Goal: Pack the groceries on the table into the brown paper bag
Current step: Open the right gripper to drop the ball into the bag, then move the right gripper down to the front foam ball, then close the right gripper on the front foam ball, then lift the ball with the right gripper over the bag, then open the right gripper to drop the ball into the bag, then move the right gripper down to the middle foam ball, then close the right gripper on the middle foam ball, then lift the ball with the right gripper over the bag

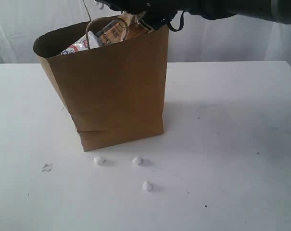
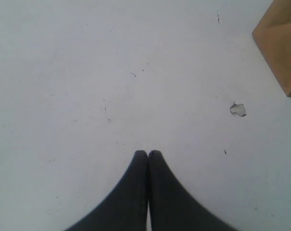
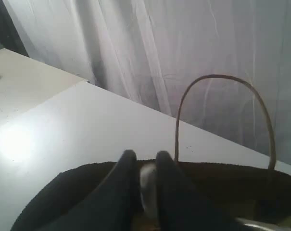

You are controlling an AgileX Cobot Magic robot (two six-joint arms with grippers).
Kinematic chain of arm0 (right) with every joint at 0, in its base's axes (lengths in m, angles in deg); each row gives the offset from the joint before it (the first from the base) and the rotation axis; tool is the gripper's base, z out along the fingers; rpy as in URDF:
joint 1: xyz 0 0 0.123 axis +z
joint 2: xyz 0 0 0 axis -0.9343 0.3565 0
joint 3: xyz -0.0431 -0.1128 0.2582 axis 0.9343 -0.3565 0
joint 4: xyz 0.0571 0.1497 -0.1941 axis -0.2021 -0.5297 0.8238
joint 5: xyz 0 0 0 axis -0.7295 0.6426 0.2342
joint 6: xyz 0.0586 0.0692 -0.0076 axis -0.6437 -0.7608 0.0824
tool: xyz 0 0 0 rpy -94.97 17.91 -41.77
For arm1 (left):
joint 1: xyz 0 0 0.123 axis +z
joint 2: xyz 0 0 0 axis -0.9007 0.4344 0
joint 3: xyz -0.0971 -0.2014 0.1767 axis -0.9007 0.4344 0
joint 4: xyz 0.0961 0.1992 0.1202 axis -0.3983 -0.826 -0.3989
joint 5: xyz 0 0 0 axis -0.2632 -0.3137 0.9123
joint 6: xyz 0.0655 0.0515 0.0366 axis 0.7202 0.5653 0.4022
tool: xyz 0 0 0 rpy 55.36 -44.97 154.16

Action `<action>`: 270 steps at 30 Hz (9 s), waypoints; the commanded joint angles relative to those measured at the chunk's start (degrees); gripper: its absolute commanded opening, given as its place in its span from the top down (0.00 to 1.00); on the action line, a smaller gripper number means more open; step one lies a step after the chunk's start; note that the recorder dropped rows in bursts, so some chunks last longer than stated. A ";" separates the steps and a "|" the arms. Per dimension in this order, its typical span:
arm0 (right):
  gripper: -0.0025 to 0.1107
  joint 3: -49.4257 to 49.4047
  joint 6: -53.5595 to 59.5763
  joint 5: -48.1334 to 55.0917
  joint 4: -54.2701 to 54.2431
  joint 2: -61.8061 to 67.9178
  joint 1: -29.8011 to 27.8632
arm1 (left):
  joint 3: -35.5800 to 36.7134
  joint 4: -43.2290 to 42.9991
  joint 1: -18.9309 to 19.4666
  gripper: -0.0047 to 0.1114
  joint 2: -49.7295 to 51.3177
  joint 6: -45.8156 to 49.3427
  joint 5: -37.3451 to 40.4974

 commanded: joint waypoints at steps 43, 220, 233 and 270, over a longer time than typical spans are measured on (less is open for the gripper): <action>0.98 -19.77 -57.16 41.83 77.73 -10.73 -8.72 | 0.84 0.46 -0.30 0.96 -0.21 -0.32 1.42; 0.78 -21.22 -22.81 14.14 44.27 6.43 7.29 | 0.84 0.46 -0.30 0.96 -0.21 -0.32 1.42; 0.66 -20.69 -30.40 8.49 57.00 11.15 7.29 | 0.84 0.46 -0.30 0.96 -0.21 -0.32 1.42; 0.98 -11.33 6.20 45.39 -11.51 -10.88 10.06 | 0.84 0.46 -0.30 0.96 -0.21 -0.32 1.42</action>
